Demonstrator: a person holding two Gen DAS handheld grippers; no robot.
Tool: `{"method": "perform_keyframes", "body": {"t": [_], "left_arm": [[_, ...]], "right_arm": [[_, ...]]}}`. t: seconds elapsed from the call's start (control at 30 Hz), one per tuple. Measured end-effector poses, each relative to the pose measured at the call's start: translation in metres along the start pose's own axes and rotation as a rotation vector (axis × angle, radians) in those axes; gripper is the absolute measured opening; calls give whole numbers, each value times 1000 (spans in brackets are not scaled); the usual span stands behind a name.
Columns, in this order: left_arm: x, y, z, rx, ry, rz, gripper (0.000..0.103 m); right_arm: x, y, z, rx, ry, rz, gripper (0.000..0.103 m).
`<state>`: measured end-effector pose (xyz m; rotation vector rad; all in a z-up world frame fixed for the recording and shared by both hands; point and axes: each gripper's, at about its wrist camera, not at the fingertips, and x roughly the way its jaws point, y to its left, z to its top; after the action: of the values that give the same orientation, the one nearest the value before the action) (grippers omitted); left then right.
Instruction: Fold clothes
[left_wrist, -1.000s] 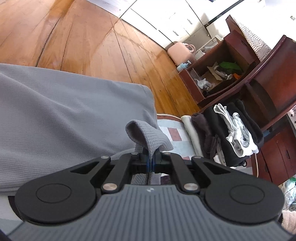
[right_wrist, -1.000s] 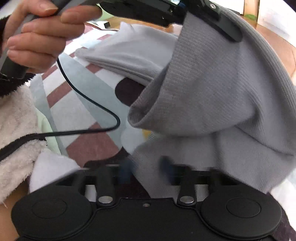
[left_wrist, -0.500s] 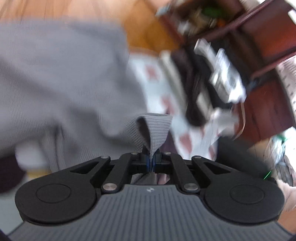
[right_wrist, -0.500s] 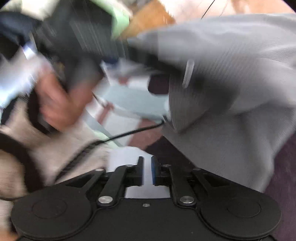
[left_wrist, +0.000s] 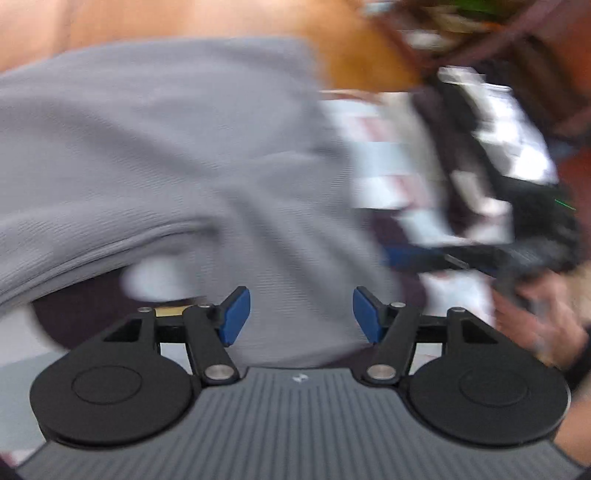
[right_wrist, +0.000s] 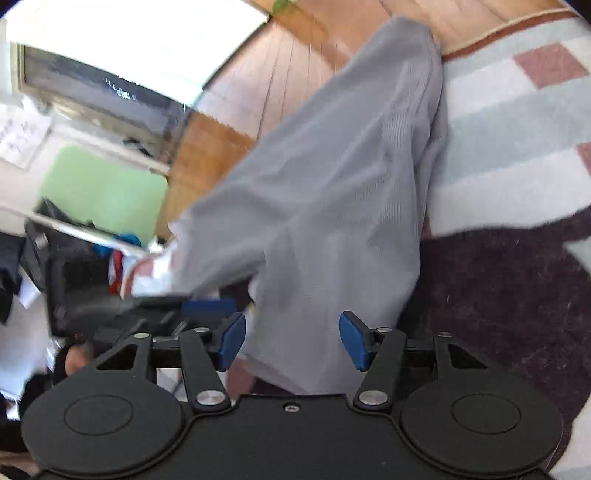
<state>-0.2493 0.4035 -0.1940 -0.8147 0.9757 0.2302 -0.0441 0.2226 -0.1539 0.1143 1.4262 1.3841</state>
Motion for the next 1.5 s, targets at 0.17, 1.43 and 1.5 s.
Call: {"method": "perform_keyframes", "body": {"t": [0.17, 1.43, 1.5], "left_arm": [[32, -3, 2, 42, 46, 21, 49], [-2, 58, 55, -352, -218, -351, 10], [4, 77, 73, -444, -228, -321, 31]], "right_arm": [[19, -3, -12, -26, 54, -54, 62], [-4, 33, 87, -109, -215, -91, 17], [13, 44, 134, -164, -212, -188, 25]]}}
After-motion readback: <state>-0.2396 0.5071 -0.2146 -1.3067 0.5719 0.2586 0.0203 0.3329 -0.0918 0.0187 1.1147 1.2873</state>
